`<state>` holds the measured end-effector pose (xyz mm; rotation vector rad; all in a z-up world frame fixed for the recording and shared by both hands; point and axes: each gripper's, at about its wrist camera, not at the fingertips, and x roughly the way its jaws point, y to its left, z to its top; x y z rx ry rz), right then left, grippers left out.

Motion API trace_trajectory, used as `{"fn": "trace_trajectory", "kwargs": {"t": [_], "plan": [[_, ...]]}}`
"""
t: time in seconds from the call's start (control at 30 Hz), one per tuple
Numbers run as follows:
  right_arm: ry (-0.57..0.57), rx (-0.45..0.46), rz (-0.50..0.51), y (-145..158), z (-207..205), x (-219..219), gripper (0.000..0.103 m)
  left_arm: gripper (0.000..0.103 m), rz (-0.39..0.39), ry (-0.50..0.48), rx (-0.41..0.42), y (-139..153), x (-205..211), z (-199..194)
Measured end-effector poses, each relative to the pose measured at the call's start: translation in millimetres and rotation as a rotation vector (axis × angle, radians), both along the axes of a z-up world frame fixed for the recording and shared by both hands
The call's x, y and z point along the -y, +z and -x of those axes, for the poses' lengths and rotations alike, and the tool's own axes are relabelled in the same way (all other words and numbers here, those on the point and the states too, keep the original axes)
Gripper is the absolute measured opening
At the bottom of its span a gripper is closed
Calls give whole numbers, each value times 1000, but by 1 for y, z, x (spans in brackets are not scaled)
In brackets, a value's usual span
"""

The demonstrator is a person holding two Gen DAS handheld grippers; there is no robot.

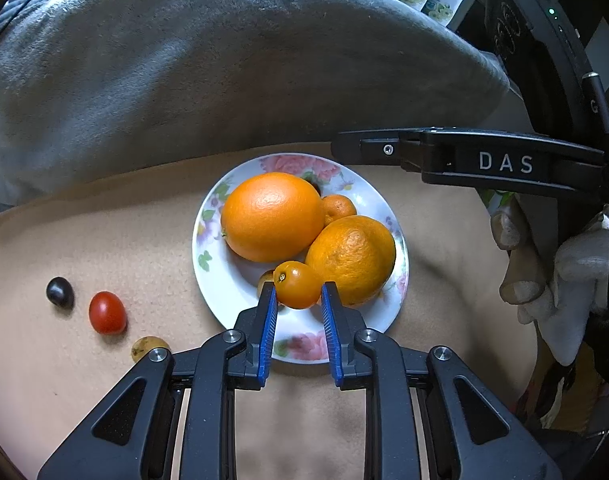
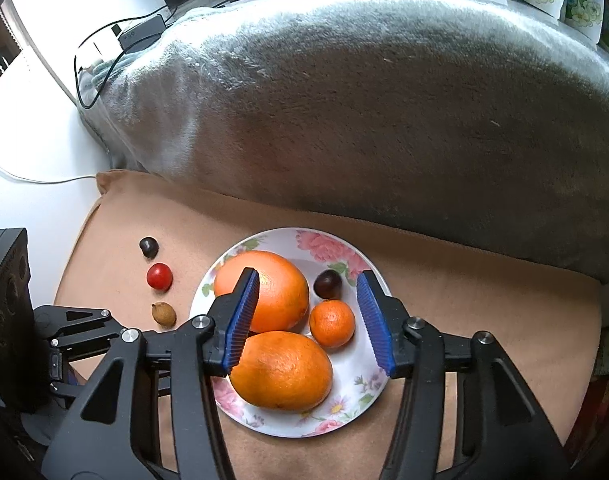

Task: Organize fruits
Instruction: 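Carry the kumquat and dark cherry onto the plate and open both grippers, then withdraw both tools from the plate toward the remaining fruits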

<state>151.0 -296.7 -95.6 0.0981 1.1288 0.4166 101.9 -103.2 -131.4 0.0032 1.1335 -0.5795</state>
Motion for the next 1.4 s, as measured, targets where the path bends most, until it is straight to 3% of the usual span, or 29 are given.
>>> {"fn": "trace_trajectory", "kwargs": {"t": [0.07,0.13,0.27,0.4,0.53,1.4], "plan": [[-2,2,0,1,0,0,56,26,0,-3,1,1,1,0],[-7,6,3,3,0,0,66,36,-2,-4,11,1,2,1],[-9,8,15,5,0,-1,74,58,-5,-1,27,5,1,0],[-10,7,21,7,1,-2,78,63,-15,7,37,7,0,0],[-13,11,20,9,2,-2,84,63,-23,7,47,9,-2,1],[9,40,-3,32,14,-38,85,63,-21,72,74,22,-43,12]]}}
